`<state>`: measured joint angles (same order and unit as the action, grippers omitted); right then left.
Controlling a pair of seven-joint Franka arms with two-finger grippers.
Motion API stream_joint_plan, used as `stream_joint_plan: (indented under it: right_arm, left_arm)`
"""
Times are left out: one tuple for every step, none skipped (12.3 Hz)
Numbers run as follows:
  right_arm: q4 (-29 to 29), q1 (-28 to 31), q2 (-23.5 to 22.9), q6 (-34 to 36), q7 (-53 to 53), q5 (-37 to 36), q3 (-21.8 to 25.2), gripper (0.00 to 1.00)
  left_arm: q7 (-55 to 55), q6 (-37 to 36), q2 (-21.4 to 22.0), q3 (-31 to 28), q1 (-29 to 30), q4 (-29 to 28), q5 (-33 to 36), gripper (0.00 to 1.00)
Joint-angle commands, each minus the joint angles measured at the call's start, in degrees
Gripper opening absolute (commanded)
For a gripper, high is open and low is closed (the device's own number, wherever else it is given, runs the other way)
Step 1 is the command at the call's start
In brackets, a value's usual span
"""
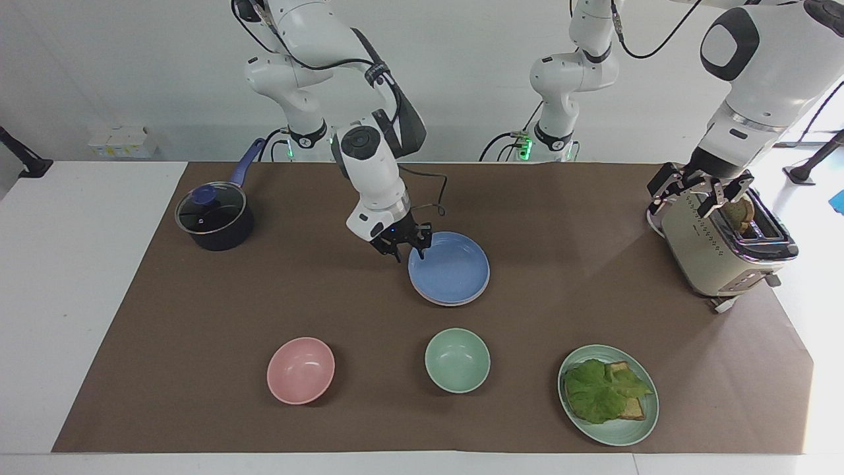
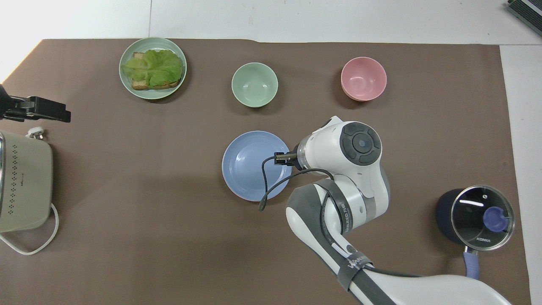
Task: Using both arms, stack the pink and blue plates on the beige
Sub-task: 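Carry the blue plate onto the pink plate with the right gripper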
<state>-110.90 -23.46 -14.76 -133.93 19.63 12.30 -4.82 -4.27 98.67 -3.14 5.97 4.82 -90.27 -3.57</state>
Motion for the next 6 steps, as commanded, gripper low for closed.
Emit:
stream_joint_plan:
  right_arm:
    - [0.69,0.86,0.96,0.42,-0.12,0.53,0.16,1.00]
    - [0.78,1.39,2.62,1.90,-0.03,0.27,0.51,1.00]
    - [1.39,2.88,4.03,4.44,-0.03,0.18,0.77,1.00]
    - [2.44,4.98,5.43,7.08,-0.03,0.09,0.86,1.00]
    - [3.23,7.87,6.93,9.71,-0.21,-1.13,0.78,1.00]
    - [3.85,9.90,8.68,11.39,-0.30,-3.32,0.78,1.00]
  left_arm:
    - [-0.57,-0.85,0.24,0.19,0.27,0.00,1.02,1.00]
    - [-0.57,-0.85,0.24,0.19,0.27,0.00,1.02,1.00]
    - [-0.57,-0.85,0.24,0.19,0.27,0.00,1.02,1.00]
    - [-0.57,-0.85,0.24,0.19,0.27,0.00,1.02,1.00]
    - [-0.57,-0.85,0.24,0.19,0.27,0.00,1.02,1.00]
    - [-0.57,-0.85,0.24,0.19,0.27,0.00,1.02,1.00]
